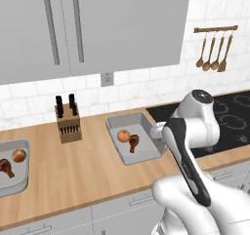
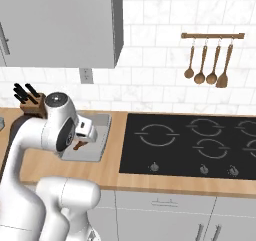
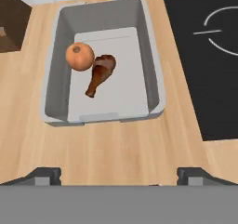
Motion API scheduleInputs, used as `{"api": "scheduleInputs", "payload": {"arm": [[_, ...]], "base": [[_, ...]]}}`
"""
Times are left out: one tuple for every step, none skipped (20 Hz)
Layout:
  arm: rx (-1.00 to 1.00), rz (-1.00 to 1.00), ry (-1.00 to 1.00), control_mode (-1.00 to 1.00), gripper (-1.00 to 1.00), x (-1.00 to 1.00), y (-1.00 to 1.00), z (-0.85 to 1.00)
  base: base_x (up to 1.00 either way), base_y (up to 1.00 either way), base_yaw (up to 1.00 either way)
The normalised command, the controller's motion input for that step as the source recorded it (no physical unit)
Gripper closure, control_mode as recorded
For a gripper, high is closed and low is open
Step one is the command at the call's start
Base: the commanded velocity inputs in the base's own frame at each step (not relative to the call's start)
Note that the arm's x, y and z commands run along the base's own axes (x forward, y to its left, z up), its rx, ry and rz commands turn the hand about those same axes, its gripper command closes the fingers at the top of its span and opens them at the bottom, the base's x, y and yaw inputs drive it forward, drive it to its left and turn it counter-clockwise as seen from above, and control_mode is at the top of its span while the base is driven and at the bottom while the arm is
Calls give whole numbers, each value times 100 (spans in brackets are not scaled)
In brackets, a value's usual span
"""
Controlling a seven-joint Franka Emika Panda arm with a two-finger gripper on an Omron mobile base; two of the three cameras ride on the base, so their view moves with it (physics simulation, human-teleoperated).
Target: Place one onion and one chicken drumstick in each tupperware on the nearby counter, to pack two identical lunches.
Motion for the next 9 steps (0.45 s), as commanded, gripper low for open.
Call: {"api": "scheduleInputs", "payload": {"arm": [[6,0,14,-100,-100,-70,0,67],[6,0,12,-100,-100,-67,0,69],[7,0,8,-100,-100,-61,0,80],[5,0,9,-100,-100,-51,0,86],[0,1,13,-100,-100,-81,26,84],[0,3,10,-100,-100,-78,45,82],[0,0,7,-100,-100,-57,41,63],[0,-1,4,-100,-100,-58,51,61],[0,0,3,-100,-100,-32,51,78]], "base": [[0,0,0],[0,0,0],[0,0,0],[0,0,0],[0,0,0],[0,0,0],[0,0,0],[0,0,0],[0,0,0]]}}
